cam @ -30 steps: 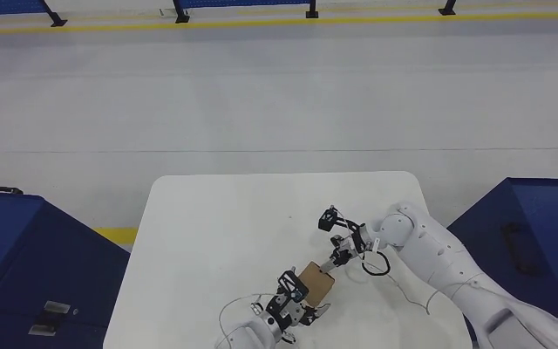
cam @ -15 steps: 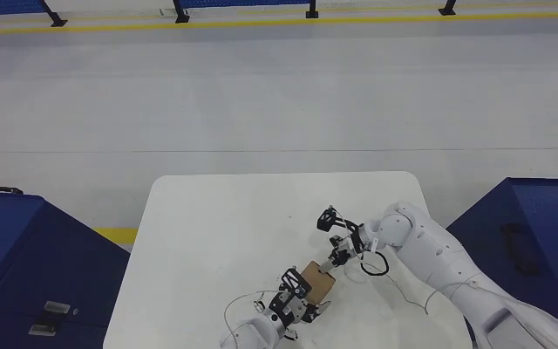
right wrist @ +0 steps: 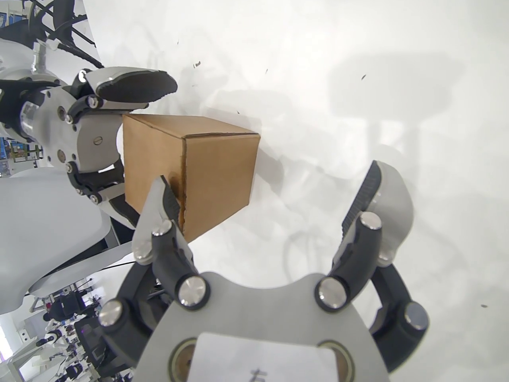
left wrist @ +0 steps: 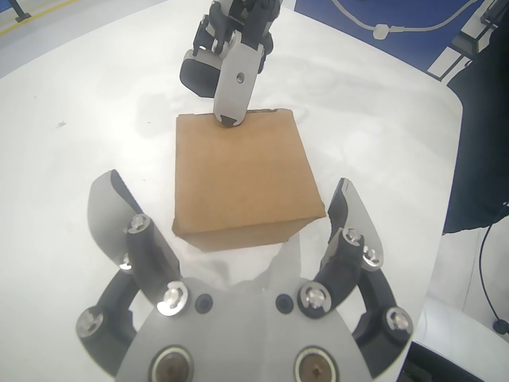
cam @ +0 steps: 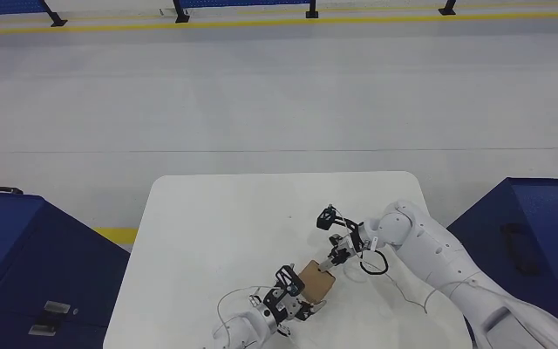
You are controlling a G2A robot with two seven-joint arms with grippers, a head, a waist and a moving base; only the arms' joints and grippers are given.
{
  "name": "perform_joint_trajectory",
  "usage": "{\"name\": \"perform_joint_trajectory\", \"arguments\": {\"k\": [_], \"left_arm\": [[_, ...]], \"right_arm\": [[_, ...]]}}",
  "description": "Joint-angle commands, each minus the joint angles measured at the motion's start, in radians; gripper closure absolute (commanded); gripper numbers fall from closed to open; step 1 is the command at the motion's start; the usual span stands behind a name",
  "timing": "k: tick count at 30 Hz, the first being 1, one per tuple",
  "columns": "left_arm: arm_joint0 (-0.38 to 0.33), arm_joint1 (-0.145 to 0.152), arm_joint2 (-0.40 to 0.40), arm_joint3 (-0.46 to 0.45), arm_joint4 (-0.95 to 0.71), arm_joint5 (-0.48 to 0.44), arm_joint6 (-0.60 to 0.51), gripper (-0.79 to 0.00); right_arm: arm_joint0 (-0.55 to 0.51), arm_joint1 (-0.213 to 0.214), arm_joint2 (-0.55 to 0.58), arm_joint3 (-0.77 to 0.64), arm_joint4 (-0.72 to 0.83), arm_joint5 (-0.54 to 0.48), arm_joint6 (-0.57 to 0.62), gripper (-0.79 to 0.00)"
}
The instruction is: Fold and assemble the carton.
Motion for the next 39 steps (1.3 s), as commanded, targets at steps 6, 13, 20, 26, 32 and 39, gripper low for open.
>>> {"name": "perform_joint_trajectory", "arguments": {"k": [6,13,20,26,32,39], "left_arm": [[-0.029,-0.014,0.021,0.057,-0.041,-0.012,-0.012,-0.785],[-0.054,-0.028,0.041,0.096,-0.073,-0.011,-0.011,-0.785],[-0.064,-0.035,0.05,0.117,-0.067,0.001,0.011,-0.785],[-0.063,-0.037,0.052,0.121,-0.057,0.012,0.015,-0.785],[-0.058,-0.037,0.051,0.116,-0.048,0.016,0.015,-0.785],[-0.051,-0.035,0.046,0.105,-0.04,0.017,0.016,-0.785]], "right_arm": [[0.002,-0.003,-0.001,0.008,-0.001,-0.004,0.0,-0.785],[0.0,-0.005,-0.003,0.011,-0.005,-0.006,-0.002,-0.785],[-0.001,-0.006,-0.002,0.018,-0.008,-0.011,-0.009,-0.785],[-0.005,-0.004,0.005,0.018,-0.015,-0.013,-0.023,-0.785],[-0.005,-0.004,0.005,0.018,-0.015,-0.013,-0.023,-0.785],[-0.061,0.027,0.074,-0.032,-0.042,-0.065,-0.168,-0.785]]}}
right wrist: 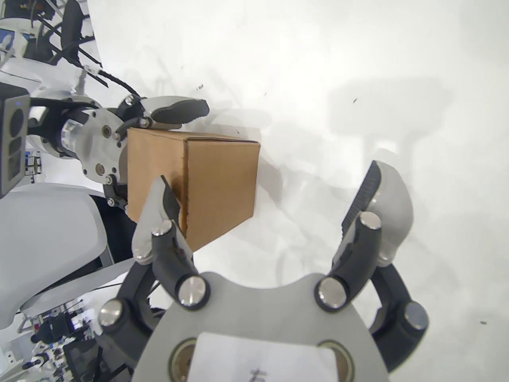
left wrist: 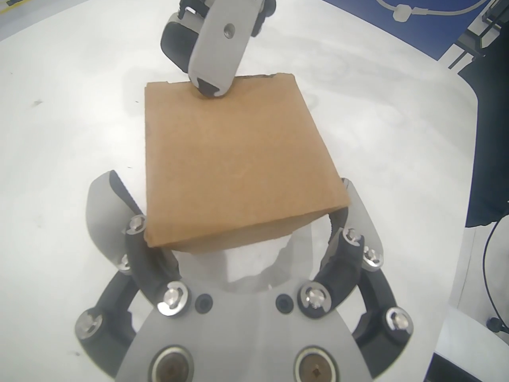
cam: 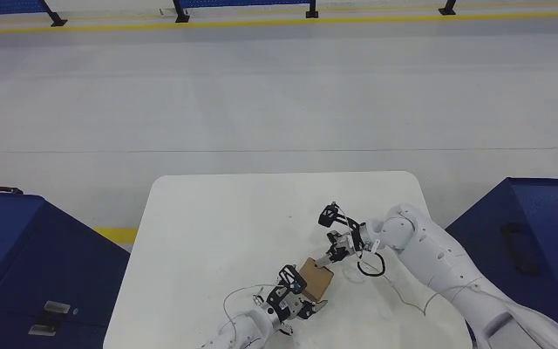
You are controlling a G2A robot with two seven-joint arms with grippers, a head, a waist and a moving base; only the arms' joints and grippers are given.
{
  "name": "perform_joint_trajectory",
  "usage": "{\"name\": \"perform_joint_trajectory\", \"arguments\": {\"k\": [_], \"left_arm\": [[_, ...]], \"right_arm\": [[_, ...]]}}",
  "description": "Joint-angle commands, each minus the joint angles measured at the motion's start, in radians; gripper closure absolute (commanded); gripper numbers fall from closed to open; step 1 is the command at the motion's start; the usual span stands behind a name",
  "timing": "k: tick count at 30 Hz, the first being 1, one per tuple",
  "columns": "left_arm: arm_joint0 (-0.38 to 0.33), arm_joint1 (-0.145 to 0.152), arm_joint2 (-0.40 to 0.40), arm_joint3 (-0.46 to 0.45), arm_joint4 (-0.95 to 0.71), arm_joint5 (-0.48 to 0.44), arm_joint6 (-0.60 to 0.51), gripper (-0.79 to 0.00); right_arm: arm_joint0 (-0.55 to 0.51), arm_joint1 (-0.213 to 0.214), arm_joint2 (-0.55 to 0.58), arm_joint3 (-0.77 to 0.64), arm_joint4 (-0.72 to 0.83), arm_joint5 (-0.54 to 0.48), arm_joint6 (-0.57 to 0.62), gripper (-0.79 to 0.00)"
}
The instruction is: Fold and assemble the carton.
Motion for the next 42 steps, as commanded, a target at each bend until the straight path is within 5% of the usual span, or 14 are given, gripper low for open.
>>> {"name": "perform_joint_trajectory", "arguments": {"k": [1,10,17,31,34,42], "left_arm": [[0.002,0.0,-0.001,-0.002,0.001,-0.001,-0.001,-0.785],[0.006,-0.003,-0.008,-0.009,-0.018,0.012,0.001,-0.785],[0.002,-0.008,-0.008,0.0,-0.037,0.019,-0.006,-0.456],[0.018,-0.004,-0.032,-0.037,-0.042,0.028,0.0,-0.237],[0.035,-0.001,-0.057,-0.074,-0.146,-0.044,-0.016,-0.006],[0.055,0.007,-0.141,-0.12,-0.642,-0.286,-0.207,0.0]], "right_arm": [[-0.022,0.015,0.031,-0.019,-0.004,-0.032,-0.034,-0.785],[-0.114,0.065,0.142,-0.075,0.047,-0.066,-0.102,-0.785],[-0.114,0.065,0.142,-0.075,0.047,-0.066,-0.102,-0.785],[-0.126,0.067,0.155,-0.072,0.064,-0.062,-0.14,-0.785],[-0.162,0.078,0.205,-0.033,0.176,-0.135,-0.204,-0.785],[-0.186,0.089,0.241,0.003,0.277,-0.186,-0.214,-0.785]]}}
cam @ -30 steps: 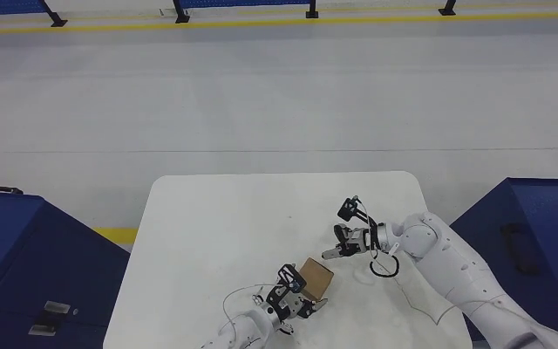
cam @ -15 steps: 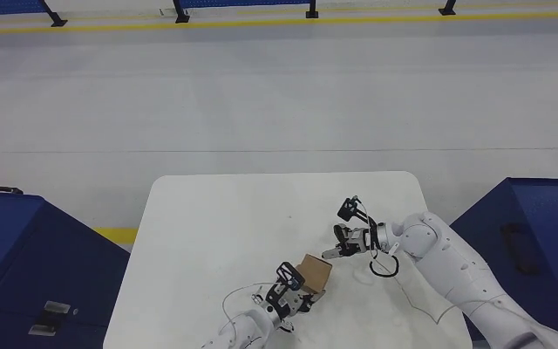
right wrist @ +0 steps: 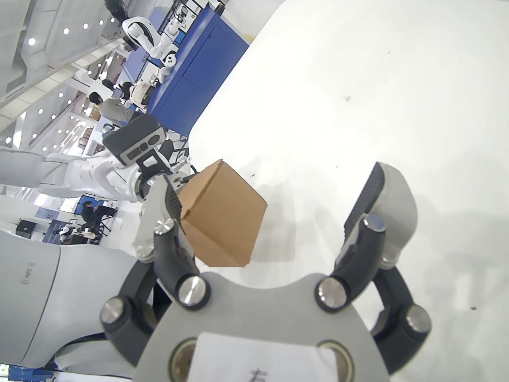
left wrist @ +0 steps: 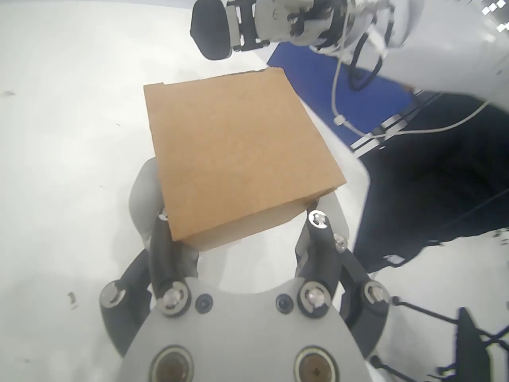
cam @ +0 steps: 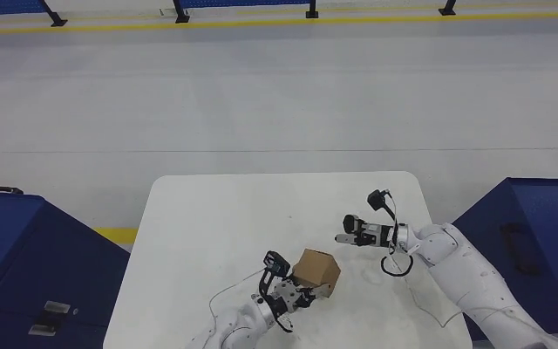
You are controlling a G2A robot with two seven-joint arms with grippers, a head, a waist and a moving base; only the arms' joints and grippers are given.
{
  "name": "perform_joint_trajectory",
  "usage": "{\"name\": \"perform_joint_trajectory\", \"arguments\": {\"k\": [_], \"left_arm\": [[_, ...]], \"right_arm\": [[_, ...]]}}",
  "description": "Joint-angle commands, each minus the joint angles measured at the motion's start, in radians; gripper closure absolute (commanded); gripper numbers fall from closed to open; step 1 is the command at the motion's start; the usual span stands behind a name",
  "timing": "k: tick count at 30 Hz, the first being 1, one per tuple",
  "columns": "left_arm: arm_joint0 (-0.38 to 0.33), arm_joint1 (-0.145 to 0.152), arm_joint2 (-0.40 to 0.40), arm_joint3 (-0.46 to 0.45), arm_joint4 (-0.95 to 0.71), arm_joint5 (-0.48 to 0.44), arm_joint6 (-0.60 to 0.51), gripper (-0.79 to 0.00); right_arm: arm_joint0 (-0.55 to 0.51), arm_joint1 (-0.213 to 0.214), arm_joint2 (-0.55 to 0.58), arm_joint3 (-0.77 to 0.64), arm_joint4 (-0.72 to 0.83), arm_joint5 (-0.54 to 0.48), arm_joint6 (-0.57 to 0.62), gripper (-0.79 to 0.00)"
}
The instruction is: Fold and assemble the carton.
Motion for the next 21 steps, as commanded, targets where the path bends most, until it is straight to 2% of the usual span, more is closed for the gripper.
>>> {"name": "perform_joint_trajectory", "arguments": {"k": [1,3,8,10,13,14,15,16,21], "left_arm": [[-0.006,0.001,-0.013,0.006,-0.185,-0.038,-0.101,0.0],[-0.019,-0.001,-0.013,0.01,-0.353,-0.069,-0.207,0.0],[-0.093,-0.008,-0.01,0.088,-0.705,-0.024,-0.477,0.0],[-0.118,-0.012,-0.002,0.127,-0.77,0.0,-0.525,0.0],[-0.145,-0.018,0.01,0.169,-0.781,0.041,-0.529,-0.015],[-0.15,-0.02,0.013,0.181,-0.794,0.052,-0.533,-0.246],[-0.157,-0.02,0.016,0.192,-0.797,0.063,-0.543,-0.693],[-0.164,-0.021,0.016,0.201,-0.795,0.071,-0.545,-0.785],[-0.167,-0.008,-0.019,0.215,-0.746,0.119,-0.516,-0.785]], "right_arm": [[0.0,0.0,0.0,0.0,0.0,0.0,0.0,-0.785],[0.0,0.0,0.0,0.0,0.0,0.0,0.0,-0.785],[0.0,0.0,0.0,0.0,0.0,0.0,0.0,-0.785],[0.0,0.0,0.0,0.0,0.0,0.0,0.0,-0.785],[0.0,0.0,0.0,0.0,0.0,0.0,0.0,-0.785],[0.0,0.0,0.0,0.0,0.0,0.0,0.0,-0.785],[0.0,0.0,0.0,0.0,0.0,0.0,0.0,-0.785],[0.0,0.0,0.0,0.0,0.0,0.0,0.0,-0.785],[0.0,0.0,0.0,0.0,0.0,0.0,0.0,-0.785]]}}
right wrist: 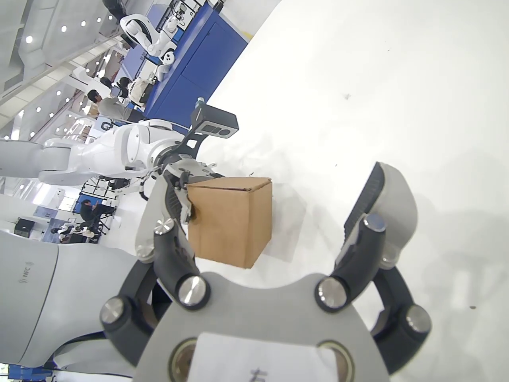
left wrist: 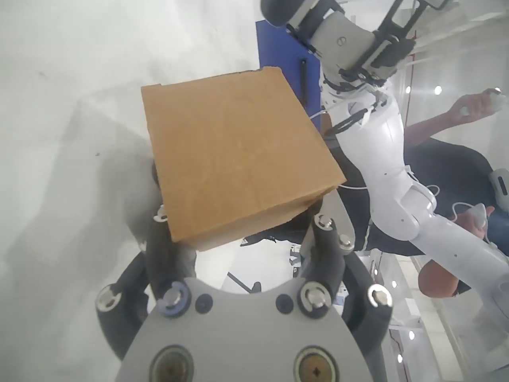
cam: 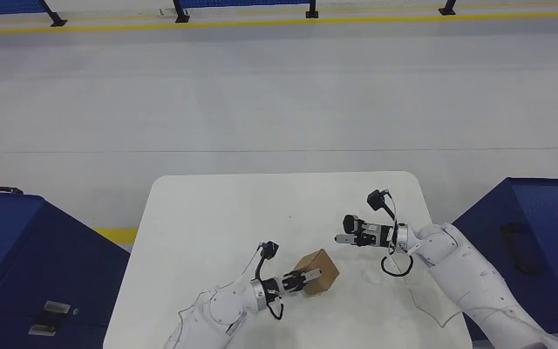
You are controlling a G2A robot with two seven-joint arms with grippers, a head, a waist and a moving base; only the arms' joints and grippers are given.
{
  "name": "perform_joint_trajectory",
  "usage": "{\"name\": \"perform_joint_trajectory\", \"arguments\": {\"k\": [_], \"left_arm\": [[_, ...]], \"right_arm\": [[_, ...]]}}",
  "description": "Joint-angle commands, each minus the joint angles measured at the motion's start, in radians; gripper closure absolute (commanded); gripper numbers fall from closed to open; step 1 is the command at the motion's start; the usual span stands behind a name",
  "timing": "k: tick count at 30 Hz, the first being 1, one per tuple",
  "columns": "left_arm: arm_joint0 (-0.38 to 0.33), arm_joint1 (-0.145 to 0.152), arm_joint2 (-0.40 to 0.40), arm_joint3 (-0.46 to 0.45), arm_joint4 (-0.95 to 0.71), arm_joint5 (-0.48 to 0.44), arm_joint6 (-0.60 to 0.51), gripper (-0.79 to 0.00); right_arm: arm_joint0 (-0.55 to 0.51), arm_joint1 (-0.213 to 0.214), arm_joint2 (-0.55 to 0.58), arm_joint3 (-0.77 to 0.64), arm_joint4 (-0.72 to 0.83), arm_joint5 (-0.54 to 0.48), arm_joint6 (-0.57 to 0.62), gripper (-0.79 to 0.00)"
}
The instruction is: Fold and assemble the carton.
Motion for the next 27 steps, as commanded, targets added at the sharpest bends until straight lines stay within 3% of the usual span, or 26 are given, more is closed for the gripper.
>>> {"name": "perform_joint_trajectory", "arguments": {"k": [1,5,9,11,12,13,16,21,24,27], "left_arm": [[0.007,0.01,-0.03,-0.01,0.03,0.019,0.023,-0.785],[0.062,0.042,-0.131,-0.096,0.08,0.031,0.064,-0.785],[0.171,0.076,-0.246,-0.302,0.2,0.023,0.161,-0.785],[0.239,0.087,-0.269,-0.443,0.351,0.028,0.254,-0.354],[0.276,0.09,-0.267,-0.5,0.421,0.027,0.298,-0.24],[0.303,0.091,-0.257,-0.552,0.502,0.023,0.339,0.0],[0.334,0.093,-0.197,-0.641,0.8,0.0,0.456,0.0],[0.294,0.074,-0.048,-0.601,1.175,0.115,0.62,0.0],[0.25,0.059,0.009,-0.535,1.293,0.23,0.623,0.0],[0.209,0.045,0.042,-0.474,1.278,0.253,0.598,0.0]], "right_arm": [[0.0,0.0,0.0,0.0,0.0,0.0,0.0,-0.785],[0.0,0.0,0.0,0.0,0.0,0.0,0.0,-0.785],[0.0,0.0,0.0,0.0,0.0,0.0,0.0,-0.785],[0.0,0.0,0.0,0.0,0.0,0.0,0.0,-0.785],[0.0,0.0,0.0,0.0,0.0,0.0,0.0,-0.785],[0.0,0.0,0.0,0.0,0.0,0.0,0.0,-0.785],[0.0,0.0,0.0,0.0,0.0,0.0,0.0,-0.785],[0.0,0.0,0.0,0.0,0.0,0.0,0.0,-0.785],[0.0,0.0,0.0,0.0,0.0,0.0,0.0,-0.785],[0.0,0.0,0.0,0.0,0.0,0.0,0.0,-0.785]]}}
